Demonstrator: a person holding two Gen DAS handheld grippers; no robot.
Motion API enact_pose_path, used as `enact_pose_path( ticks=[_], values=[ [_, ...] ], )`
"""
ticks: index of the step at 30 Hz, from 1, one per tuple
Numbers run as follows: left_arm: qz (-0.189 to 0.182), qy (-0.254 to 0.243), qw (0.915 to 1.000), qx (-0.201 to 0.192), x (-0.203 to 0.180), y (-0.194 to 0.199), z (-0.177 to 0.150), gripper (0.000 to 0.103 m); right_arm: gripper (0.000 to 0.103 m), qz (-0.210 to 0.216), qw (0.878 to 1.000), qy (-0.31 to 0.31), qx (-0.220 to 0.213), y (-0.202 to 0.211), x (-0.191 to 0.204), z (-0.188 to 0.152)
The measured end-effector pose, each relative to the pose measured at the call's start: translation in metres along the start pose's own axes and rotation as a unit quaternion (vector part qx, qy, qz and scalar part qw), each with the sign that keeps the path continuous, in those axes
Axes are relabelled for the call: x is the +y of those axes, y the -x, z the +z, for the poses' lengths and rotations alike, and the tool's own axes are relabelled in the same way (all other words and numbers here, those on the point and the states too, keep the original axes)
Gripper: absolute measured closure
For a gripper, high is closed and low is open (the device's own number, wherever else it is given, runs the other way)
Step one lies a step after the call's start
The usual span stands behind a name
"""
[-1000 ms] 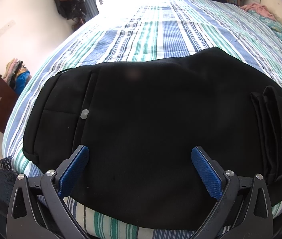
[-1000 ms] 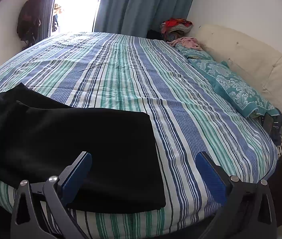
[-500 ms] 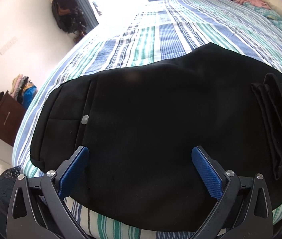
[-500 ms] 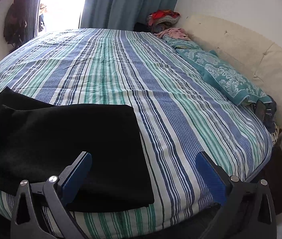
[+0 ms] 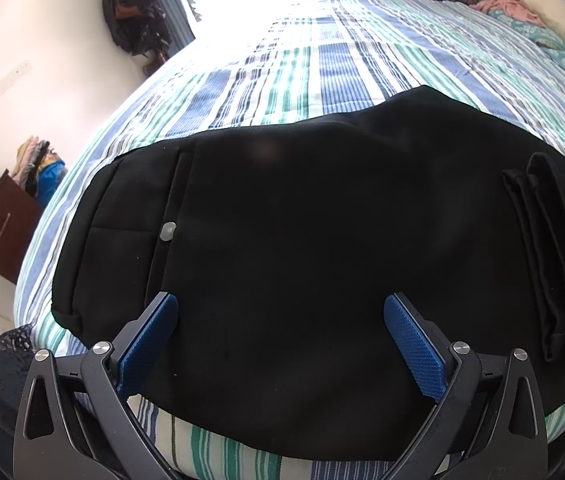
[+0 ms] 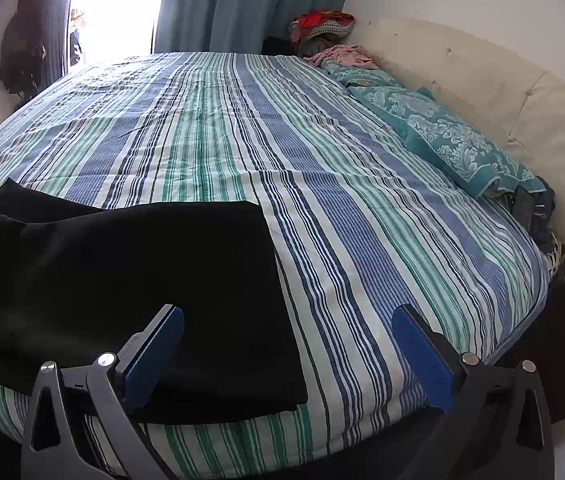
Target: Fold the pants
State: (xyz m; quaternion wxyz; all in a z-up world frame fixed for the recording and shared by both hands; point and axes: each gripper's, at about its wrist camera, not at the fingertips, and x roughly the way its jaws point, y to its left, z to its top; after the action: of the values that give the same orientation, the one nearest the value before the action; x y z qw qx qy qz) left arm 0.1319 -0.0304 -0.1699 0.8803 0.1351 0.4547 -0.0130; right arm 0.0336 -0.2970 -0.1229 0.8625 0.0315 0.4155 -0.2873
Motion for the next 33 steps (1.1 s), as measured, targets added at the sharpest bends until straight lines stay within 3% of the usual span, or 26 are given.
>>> enact_pose_path(
  ticks=[9, 12, 13, 15, 18, 20, 23, 26, 29, 33],
  values=[
    [0.008, -0.001, 0.9999, 0.008, -0.003, -0.003, 0.0, 0.0, 0.0, 0.004, 1.0, -0.005, 0.006, -0.002, -0.001, -0.001],
    [-0.019, -0.004, 0.9986, 0.048, 0.005, -0.002, 0.012, 0.001, 0.0, 0.007, 1.0, -0.008, 0.008, -0.003, -0.002, -0.001],
    [-0.041, 0.007, 0.9977, 0.054, 0.015, 0.002, 0.021, 0.001, 0.0, 0.008, 1.0, -0.009, 0.007, -0.003, -0.002, -0.001],
    [-0.076, 0.045, 0.9959, 0.022, 0.05, 0.018, 0.04, 0.002, 0.0, 0.01, 1.0, -0.013, 0.005, -0.001, -0.004, -0.001],
    [-0.074, 0.089, 0.9933, -0.006, 0.116, 0.03, 0.072, 0.002, 0.0, 0.015, 1.0, -0.018, 0.002, 0.0, -0.006, 0.0],
    [-0.106, 0.113, 0.9876, 0.022, 0.157, 0.016, 0.087, 0.001, 0.0, 0.018, 1.0, -0.02, 0.003, -0.001, -0.007, 0.001],
    [-0.153, 0.117, 0.9758, 0.103, 0.192, -0.028, 0.092, 0.002, 0.0, 0.025, 0.999, -0.023, 0.006, -0.003, -0.006, 0.001],
    [-0.165, 0.09, 0.9717, 0.142, 0.19, -0.059, 0.082, 0.002, 0.0, 0.029, 0.999, -0.024, 0.005, -0.002, -0.004, 0.001],
    [-0.189, 0.086, 0.9609, 0.183, 0.178, -0.089, 0.065, 0.0, 0.0, 0.036, 0.999, -0.02, 0.006, -0.002, -0.001, 0.0],
    [-0.211, 0.126, 0.9538, 0.173, 0.18, -0.104, 0.05, 0.0, 0.0, 0.046, 0.999, -0.008, 0.001, 0.001, 0.003, 0.0]
  ],
)
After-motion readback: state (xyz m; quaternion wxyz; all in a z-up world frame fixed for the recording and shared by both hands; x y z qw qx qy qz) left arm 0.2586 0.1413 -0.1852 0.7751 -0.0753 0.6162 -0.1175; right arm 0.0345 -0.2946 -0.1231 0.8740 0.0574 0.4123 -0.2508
